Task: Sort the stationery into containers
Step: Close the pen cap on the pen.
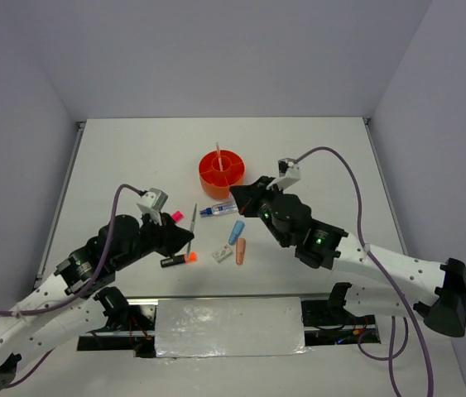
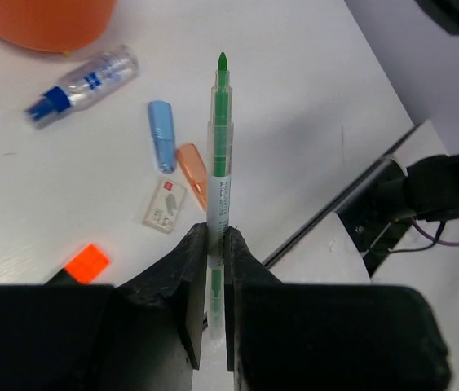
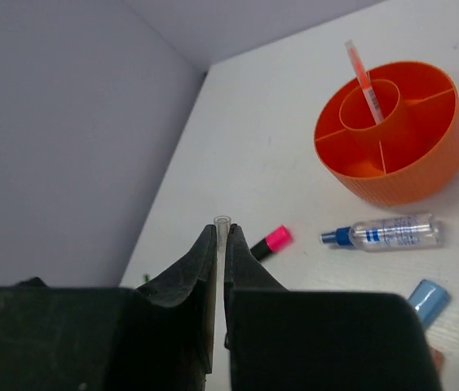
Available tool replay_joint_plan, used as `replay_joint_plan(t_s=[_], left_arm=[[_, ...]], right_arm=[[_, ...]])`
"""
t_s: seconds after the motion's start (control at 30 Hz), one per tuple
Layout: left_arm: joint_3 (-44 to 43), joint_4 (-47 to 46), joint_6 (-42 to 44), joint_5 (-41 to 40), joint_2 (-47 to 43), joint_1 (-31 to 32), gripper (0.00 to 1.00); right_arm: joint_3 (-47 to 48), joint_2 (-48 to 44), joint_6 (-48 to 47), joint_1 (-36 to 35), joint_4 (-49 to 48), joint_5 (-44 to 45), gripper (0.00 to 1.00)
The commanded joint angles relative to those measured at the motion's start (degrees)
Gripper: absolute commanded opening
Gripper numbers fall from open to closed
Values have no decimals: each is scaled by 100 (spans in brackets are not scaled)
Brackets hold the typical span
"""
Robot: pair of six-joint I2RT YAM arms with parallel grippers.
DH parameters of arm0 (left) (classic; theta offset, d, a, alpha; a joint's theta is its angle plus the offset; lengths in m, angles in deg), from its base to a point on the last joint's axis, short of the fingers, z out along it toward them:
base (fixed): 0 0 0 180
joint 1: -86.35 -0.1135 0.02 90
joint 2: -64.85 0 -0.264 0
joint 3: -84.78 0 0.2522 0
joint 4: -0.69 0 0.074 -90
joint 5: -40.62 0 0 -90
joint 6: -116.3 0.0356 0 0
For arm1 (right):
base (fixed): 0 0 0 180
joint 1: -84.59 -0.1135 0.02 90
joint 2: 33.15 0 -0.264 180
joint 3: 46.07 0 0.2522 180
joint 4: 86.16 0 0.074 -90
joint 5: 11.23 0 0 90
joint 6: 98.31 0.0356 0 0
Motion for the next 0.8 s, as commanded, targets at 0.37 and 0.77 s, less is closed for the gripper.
replay_joint_plan(t_s=[0.37,0.77], left_arm=[[582,-3408,-525,1576,904,46,0],[503,-3443,-472,1629,1001,46,0]], right_arm=[[-856,-641,-570,9,-2793,93,0],[-1015,-510,-544,9,-2688,-338,0]])
